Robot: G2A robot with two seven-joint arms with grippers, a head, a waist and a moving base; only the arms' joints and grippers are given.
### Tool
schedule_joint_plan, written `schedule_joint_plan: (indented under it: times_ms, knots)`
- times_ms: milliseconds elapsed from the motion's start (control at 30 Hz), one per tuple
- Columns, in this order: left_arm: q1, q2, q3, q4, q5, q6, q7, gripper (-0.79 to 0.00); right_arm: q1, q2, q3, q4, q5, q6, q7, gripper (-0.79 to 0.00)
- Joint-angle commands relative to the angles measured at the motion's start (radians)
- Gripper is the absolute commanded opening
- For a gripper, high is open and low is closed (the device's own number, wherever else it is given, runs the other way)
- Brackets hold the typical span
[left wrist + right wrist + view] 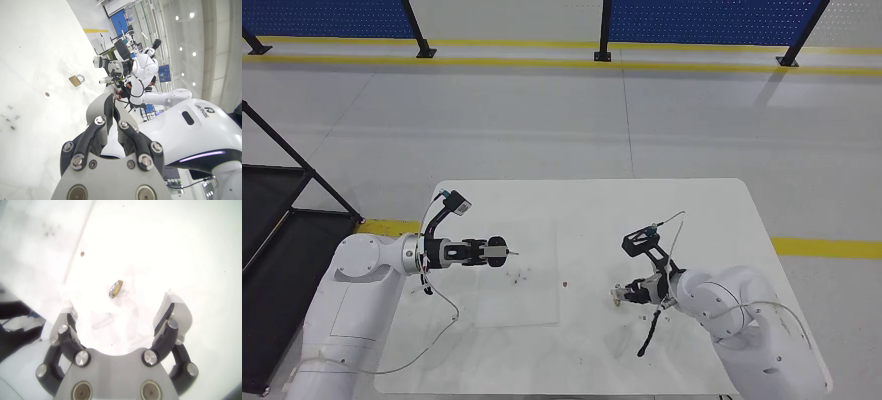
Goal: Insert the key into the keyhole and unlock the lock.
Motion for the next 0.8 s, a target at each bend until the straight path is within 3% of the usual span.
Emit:
schedule_joint_plan:
  times_ms: [0, 67, 300, 767]
  knots:
    - [0.0, 0.0, 0.0, 0.0, 0.0, 0.0, 0.0, -0.785, 0.041, -0.004, -0.033, 0.002, -0.017, 0.043, 0.067, 0.0]
    - [0.0, 0.0, 0.0, 0.0, 0.0, 0.0, 0.0, -0.785, 0.081, -0.011, -0.071, 0.009, -0.007, 0.092, 0.129, 0.0]
    - [0.0, 0.0, 0.0, 0.0, 0.0, 0.0, 0.0, -0.785, 0.229, -0.018, -0.223, 0.153, 0.042, 0.239, 0.129, 0.0]
    - [0.0, 0.0, 0.0, 0.0, 0.0, 0.0, 0.0, -0.785, 0.369, -0.03, -0.36, 0.376, 0.079, 0.239, 0.129, 0.0]
